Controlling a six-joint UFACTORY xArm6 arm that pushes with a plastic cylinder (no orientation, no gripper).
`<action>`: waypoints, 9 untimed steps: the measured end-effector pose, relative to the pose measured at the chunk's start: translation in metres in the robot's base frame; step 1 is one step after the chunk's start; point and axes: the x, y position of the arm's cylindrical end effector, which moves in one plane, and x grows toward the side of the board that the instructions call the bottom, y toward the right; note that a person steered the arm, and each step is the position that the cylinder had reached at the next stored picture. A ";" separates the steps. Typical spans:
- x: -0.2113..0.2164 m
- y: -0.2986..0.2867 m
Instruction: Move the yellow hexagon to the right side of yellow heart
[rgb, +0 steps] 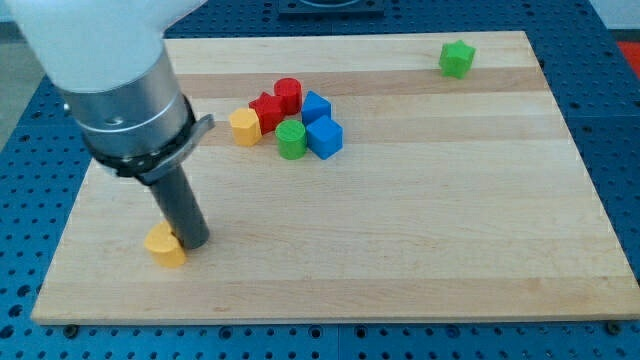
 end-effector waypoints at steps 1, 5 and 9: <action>0.009 -0.019; -0.017 -0.007; -0.139 -0.027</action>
